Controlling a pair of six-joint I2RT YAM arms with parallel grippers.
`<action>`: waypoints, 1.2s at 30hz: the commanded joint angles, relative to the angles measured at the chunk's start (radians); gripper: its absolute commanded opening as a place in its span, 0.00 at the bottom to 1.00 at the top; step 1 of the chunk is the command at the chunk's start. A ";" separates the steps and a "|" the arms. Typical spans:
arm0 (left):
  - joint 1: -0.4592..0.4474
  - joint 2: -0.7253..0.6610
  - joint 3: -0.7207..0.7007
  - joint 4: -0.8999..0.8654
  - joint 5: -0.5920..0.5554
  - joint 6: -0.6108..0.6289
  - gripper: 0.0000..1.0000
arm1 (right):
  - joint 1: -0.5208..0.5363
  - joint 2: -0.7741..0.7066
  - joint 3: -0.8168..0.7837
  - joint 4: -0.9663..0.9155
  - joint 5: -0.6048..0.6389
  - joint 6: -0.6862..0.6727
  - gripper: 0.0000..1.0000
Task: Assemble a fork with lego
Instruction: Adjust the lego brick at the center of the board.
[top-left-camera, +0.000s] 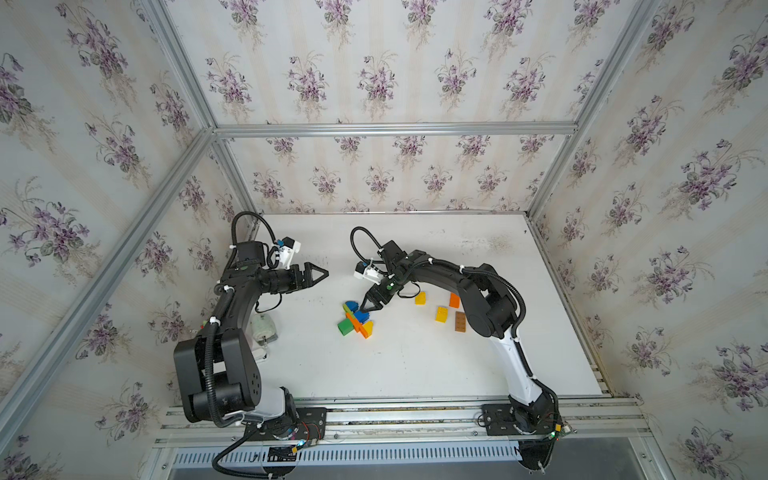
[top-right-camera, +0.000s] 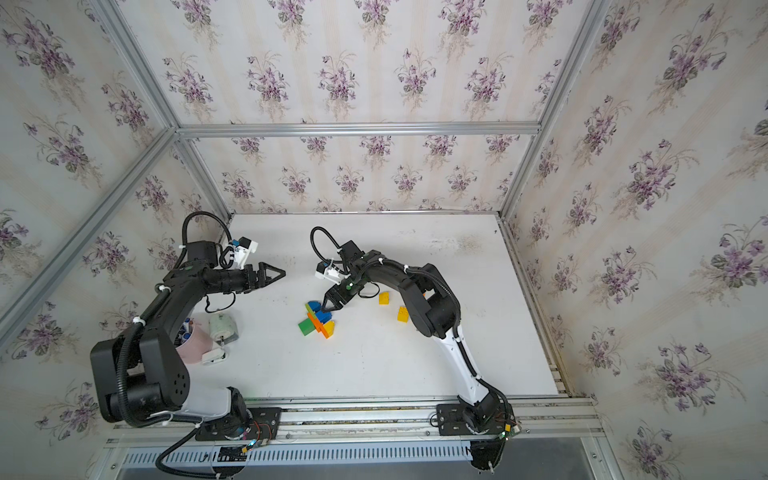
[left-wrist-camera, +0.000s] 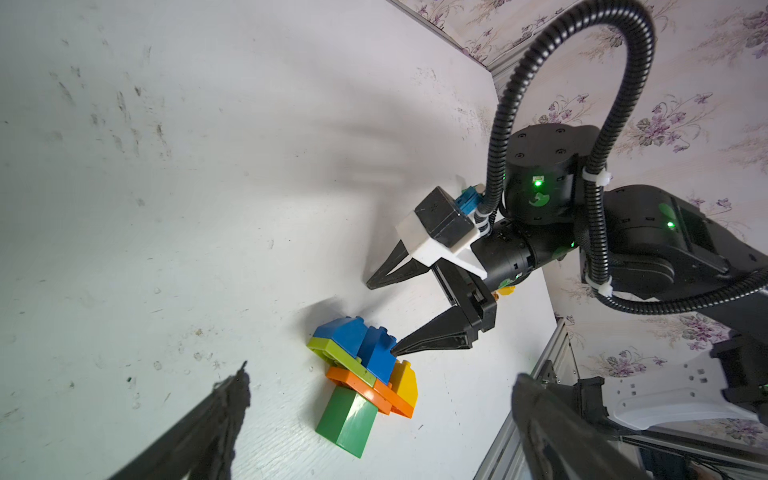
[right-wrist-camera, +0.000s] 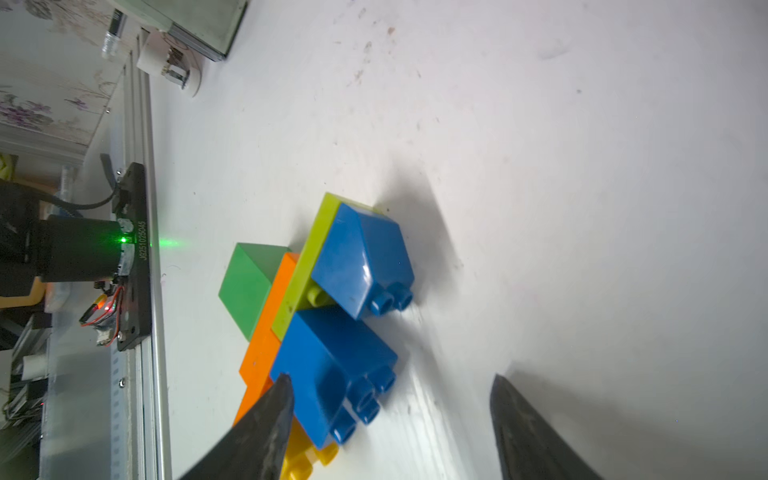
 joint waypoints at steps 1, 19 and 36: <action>-0.039 -0.043 -0.002 0.058 -0.074 -0.023 1.00 | -0.004 -0.082 -0.067 0.119 0.104 0.049 0.77; -0.311 -0.187 -0.037 0.116 -0.458 -0.177 1.00 | -0.011 -0.559 -0.509 0.416 0.657 0.308 1.00; -0.685 -0.308 0.005 -0.020 -1.001 -0.168 1.00 | -0.066 -0.876 -0.809 0.600 0.632 0.456 0.99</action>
